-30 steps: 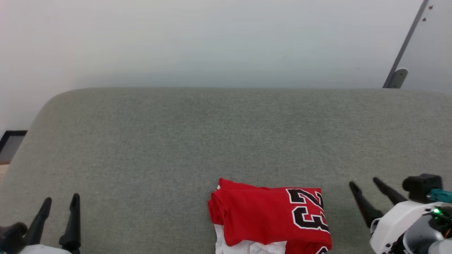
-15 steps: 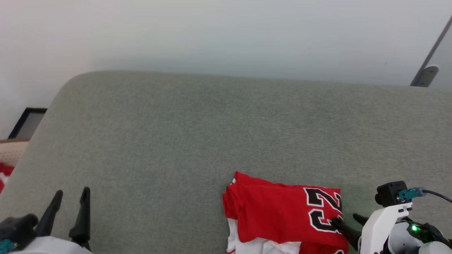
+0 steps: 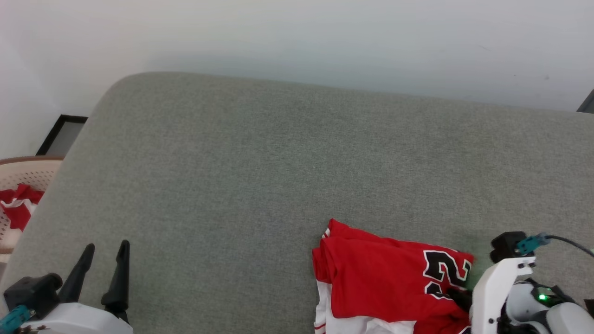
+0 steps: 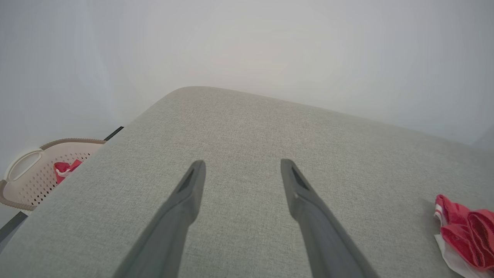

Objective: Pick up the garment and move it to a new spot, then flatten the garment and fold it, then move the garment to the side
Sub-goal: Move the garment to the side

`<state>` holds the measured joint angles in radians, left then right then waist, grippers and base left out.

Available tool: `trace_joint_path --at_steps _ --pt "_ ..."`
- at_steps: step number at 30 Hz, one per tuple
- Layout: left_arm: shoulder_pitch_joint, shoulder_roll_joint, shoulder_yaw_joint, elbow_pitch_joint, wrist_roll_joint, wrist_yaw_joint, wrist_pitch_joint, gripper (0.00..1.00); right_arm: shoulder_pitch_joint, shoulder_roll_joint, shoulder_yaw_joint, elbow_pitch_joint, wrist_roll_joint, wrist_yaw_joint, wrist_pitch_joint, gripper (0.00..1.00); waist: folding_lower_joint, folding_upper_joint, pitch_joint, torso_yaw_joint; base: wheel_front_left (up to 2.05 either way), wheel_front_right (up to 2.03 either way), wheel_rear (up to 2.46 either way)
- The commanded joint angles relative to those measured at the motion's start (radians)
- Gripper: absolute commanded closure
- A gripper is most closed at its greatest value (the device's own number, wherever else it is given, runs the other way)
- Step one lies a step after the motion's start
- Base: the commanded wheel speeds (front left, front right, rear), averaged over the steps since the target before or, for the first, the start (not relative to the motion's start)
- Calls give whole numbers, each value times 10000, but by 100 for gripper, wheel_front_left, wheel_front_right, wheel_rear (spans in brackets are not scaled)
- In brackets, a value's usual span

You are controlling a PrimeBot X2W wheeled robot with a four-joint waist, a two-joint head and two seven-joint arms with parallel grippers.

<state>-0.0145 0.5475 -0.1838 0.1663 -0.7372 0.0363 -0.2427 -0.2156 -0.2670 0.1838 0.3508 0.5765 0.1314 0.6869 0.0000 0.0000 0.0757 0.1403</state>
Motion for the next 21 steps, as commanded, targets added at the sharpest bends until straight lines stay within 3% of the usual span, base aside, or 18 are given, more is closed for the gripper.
trace_joint_path --at_steps 1,12,21 --pt "-62 -12 1 32 71 -16 -51 0 158 102 190 194 -37 -17 61 100 0 0 -14 33 0 0 0" --pt "-227 11 -106 74 119 -111 -52 0 -208 -560 -151 -451 -208 -18 -105 100 0 0 -90 -433 0 0 0" --pt "-770 -83 -420 145 280 -303 -16 0 -745 -1717 -756 -938 -634 -17 96 100 0 0 224 -1205 0 0 0"
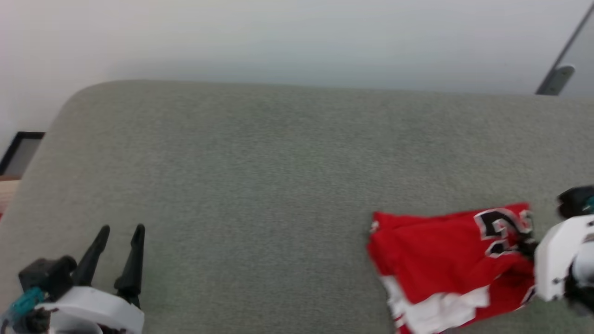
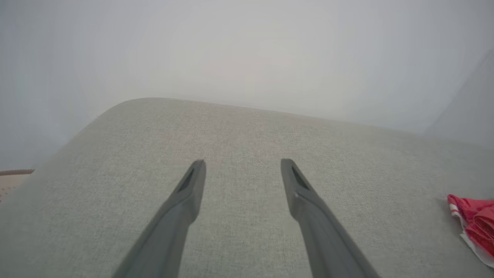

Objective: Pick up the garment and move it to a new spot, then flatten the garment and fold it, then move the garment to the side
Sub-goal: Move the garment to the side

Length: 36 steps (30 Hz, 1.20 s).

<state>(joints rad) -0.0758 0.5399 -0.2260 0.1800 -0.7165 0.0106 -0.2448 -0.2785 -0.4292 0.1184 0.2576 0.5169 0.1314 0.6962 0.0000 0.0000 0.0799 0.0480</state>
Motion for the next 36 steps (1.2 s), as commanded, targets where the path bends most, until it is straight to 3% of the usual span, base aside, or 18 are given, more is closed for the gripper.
trace_joint_path --at_steps 1,10,20,31,36 --pt "-241 -4 -28 49 87 -99 5 0 -225 -250 -152 -24 -115 -17 -5 100 0 0 241 -400 0 0 0" --pt "-1209 -34 -426 307 288 -558 51 0 -1293 -1302 -677 241 -589 -17 -489 100 0 0 874 -1459 0 0 0" --pt "-2740 -302 -1219 523 704 -1001 290 0 -2839 -2306 -288 1460 -1165 -18 -1836 100 0 0 1792 -2392 0 0 0" --pt "-3970 -432 -1959 790 881 -1267 449 0 -4049 -2837 -207 3271 -2178 -18 -3345 100 0 0 2558 -2630 0 0 0" --pt "-4237 -367 -2116 904 797 -1334 403 0 -4372 -2773 -359 4042 -2805 -18 -3872 100 0 0 2787 -2531 0 0 0"
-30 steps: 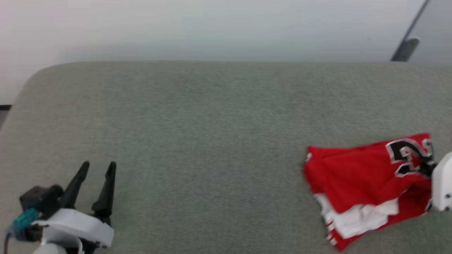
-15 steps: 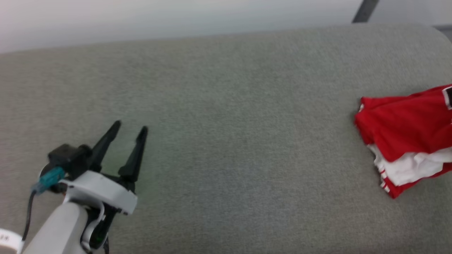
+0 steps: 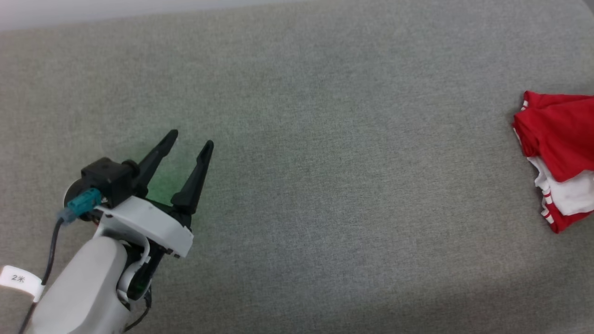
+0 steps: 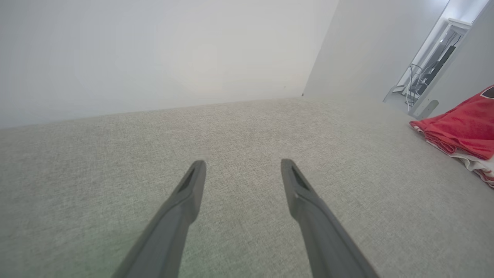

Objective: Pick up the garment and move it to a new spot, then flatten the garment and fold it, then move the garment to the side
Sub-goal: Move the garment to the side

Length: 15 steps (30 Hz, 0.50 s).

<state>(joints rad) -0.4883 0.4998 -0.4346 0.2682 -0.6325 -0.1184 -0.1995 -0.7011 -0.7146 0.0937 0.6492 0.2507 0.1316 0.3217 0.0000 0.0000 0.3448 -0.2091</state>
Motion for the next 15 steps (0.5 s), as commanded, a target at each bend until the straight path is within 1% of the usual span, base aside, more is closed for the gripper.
trace_joint_path --at_steps 1,3,9,10,12,13,14,15 --pt "-152 48 -56 47 -62 -58 -45 0 -183 115 -174 302 -277 -20 -188 100 0 0 167 63 0 0 0" --pt "-187 54 -86 68 -89 -56 -60 0 -230 181 -238 466 -381 -20 -286 100 0 0 196 91 0 0 0" --pt "-330 50 -260 237 -195 -87 -148 0 -455 553 -568 1506 -898 -19 -801 99 0 0 256 280 0 0 0" --pt "-361 63 -279 264 -214 -91 -153 0 -479 625 -667 1657 -963 -19 -856 89 0 0 262 311 0 0 0" --pt "-401 89 -309 303 -284 -100 -169 0 -567 681 -876 1989 -1065 -20 -1015 66 0 0 274 359 0 0 0" --pt "-406 108 -321 328 -275 -104 -181 0 -610 722 -883 2108 -1155 -19 -1100 57 0 0 270 379 0 0 0" --pt "-397 133 -330 357 -293 -108 -196 0 -672 784 -896 2224 -1251 -20 -1165 17 0 0 257 395 0 0 0" --pt "-392 139 -319 394 -336 -109 -210 0 -743 832 -932 2296 -1312 -19 -1254 0 0 0 234 407 0 0 0"
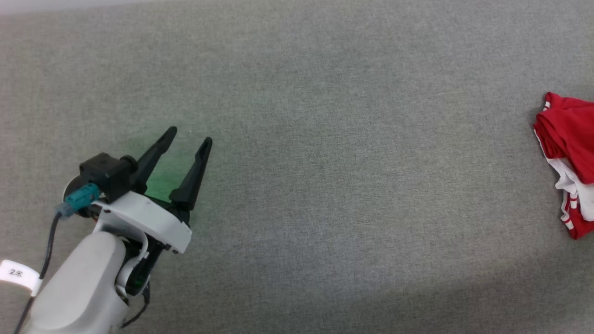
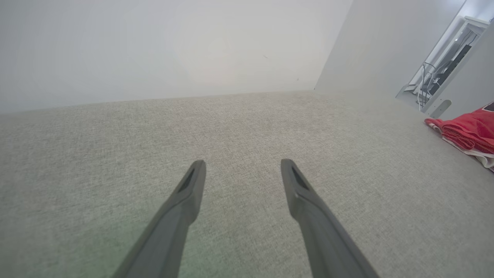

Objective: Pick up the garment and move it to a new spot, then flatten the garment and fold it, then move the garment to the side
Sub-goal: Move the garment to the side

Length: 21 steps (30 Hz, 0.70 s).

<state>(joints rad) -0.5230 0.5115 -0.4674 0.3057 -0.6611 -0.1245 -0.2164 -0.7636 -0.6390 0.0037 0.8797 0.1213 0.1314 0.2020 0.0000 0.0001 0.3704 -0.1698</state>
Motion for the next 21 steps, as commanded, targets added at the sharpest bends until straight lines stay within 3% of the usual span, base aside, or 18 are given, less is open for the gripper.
trace_joint_path --at_steps 1,10,21 --pt "-46 29 23 35 -93 -51 -60 0 -197 83 -74 76 -69 -18 -138 0 0 -1 -44 22 0 0 0" --pt "329 89 163 276 -282 -34 -259 0 -606 442 269 453 -156 -18 -721 0 0 -1 -680 166 0 0 0" --pt "1468 126 862 492 -577 247 -460 0 -207 1241 1100 -167 390 -18 -2203 0 0 -1 -1973 681 0 0 0"
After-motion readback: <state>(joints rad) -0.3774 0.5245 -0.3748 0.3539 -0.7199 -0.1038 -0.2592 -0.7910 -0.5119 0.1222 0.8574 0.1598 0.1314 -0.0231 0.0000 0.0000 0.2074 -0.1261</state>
